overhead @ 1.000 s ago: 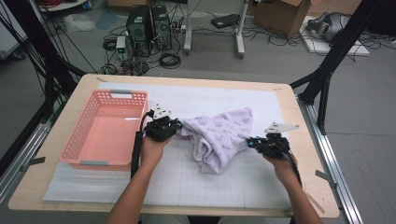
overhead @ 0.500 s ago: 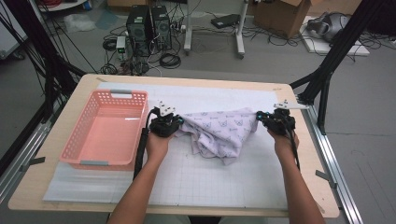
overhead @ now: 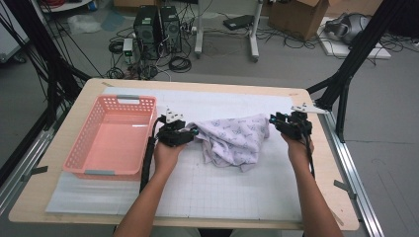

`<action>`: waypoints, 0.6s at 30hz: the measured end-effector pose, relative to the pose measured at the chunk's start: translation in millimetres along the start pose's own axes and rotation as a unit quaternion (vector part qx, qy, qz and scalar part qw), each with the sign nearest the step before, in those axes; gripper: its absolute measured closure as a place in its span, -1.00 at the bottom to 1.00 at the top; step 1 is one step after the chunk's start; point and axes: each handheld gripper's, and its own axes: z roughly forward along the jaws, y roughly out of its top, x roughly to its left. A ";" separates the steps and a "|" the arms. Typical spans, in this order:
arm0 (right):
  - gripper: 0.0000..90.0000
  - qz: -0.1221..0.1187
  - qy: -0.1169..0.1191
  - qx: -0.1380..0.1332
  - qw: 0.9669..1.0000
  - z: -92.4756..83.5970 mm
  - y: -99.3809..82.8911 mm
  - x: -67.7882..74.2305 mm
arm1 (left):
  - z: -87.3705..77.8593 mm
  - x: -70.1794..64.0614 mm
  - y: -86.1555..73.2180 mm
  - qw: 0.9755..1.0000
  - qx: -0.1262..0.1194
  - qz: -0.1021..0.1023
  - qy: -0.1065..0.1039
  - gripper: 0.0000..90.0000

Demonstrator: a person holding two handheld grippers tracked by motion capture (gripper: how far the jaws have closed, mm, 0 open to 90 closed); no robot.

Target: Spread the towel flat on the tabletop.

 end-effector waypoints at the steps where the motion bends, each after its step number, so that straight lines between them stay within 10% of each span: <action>1: 0.44 -0.001 0.002 -0.005 1.000 -7.9 -1.8 -0.7 | -3.9 -3.2 1.2 1.000 0.002 0.010 -0.008 -0.05; 6: 0.42 -0.015 0.018 -0.004 1.000 -39.2 -18.8 2.0 | -24.4 -20.5 -3.6 0.997 -0.026 0.034 -0.063 0.30; 9: 0.42 -0.023 0.028 0.016 0.999 -46.5 -35.5 6.6 | -19.4 -35.1 -15.7 0.992 0.010 0.047 -0.115 0.45; 18: 0.42 -0.009 0.039 0.041 0.998 -50.0 -66.4 2.9 | 15.4 -84.3 -30.4 0.983 0.078 0.087 -0.144 -0.02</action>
